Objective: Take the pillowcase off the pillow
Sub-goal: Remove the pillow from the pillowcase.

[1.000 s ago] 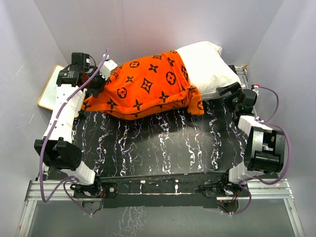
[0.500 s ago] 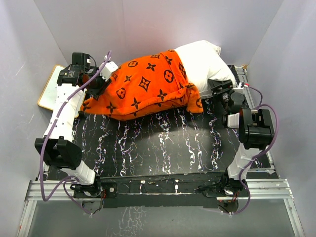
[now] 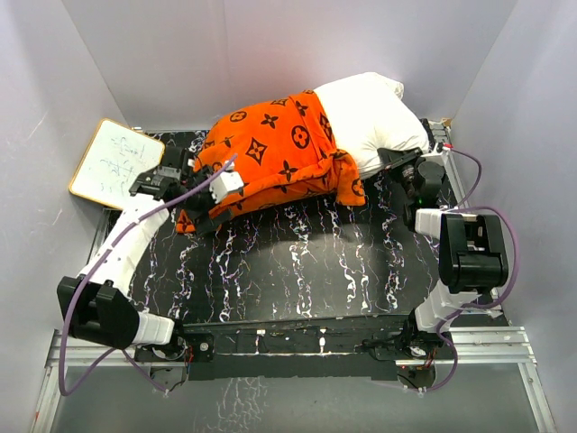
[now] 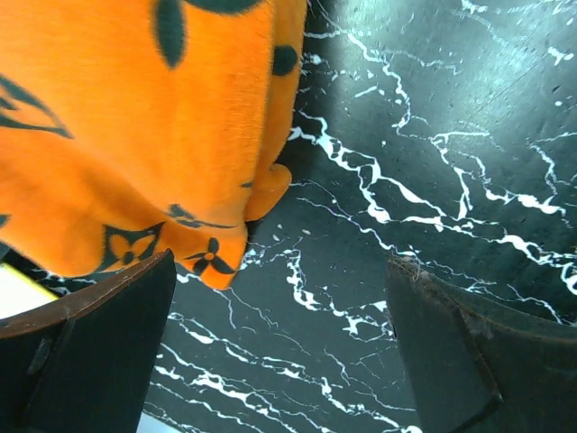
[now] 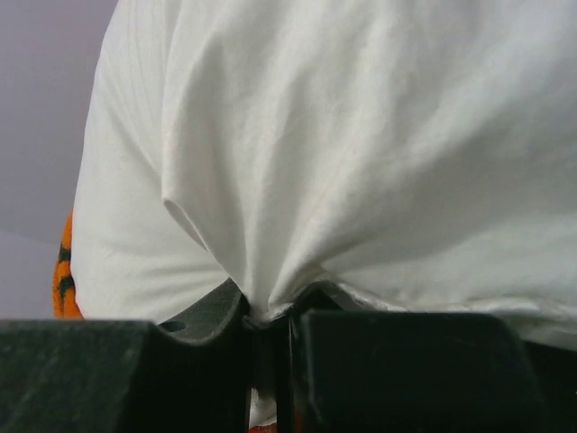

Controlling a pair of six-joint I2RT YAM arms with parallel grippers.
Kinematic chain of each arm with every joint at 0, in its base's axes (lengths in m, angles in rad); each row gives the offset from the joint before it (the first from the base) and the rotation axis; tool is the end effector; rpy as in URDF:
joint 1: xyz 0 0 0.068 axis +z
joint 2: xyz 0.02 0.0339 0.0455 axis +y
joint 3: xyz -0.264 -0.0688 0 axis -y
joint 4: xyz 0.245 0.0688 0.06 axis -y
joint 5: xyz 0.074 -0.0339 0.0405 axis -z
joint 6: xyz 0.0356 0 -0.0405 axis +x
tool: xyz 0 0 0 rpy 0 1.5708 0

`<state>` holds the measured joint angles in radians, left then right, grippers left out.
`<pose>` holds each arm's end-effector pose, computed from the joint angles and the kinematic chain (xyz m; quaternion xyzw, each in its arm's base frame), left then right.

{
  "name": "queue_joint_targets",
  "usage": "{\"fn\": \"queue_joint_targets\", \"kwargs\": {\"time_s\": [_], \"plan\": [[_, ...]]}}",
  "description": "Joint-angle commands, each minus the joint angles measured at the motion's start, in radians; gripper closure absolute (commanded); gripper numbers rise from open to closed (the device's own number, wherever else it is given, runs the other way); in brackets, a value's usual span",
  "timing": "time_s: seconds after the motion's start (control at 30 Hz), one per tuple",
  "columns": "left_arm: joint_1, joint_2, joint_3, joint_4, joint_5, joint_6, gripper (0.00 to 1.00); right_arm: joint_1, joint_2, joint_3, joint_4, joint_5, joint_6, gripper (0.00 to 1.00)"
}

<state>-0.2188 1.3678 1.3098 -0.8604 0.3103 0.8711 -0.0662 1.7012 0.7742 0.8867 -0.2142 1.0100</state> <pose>0.2713 -0.0715 0.3320 0.5275 0.7747 -0.0372 0.3468 0.3578 -0.0161 0.2109 0.3039 0.6537 0.3818 0.5784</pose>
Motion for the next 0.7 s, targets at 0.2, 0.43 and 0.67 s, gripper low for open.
{"fn": "queue_joint_targets", "kwargs": {"time_s": [0.2, 0.43, 0.67], "plan": [[-0.005, 0.054, -0.241, 0.563, -0.198, 0.004, 0.03, 0.007, -0.13, 0.042, -0.068, 0.025, -0.091, 0.92], [-0.006, 0.167, -0.163, 0.479, -0.021, -0.053, 0.53, 0.007, -0.161, 0.024, -0.093, 0.043, -0.107, 0.92], [0.029, 0.114, -0.103, 0.288, -0.106, 0.002, 1.0, 0.003, -0.199, 0.075, -0.23, 0.158, -0.231, 0.92]]}}
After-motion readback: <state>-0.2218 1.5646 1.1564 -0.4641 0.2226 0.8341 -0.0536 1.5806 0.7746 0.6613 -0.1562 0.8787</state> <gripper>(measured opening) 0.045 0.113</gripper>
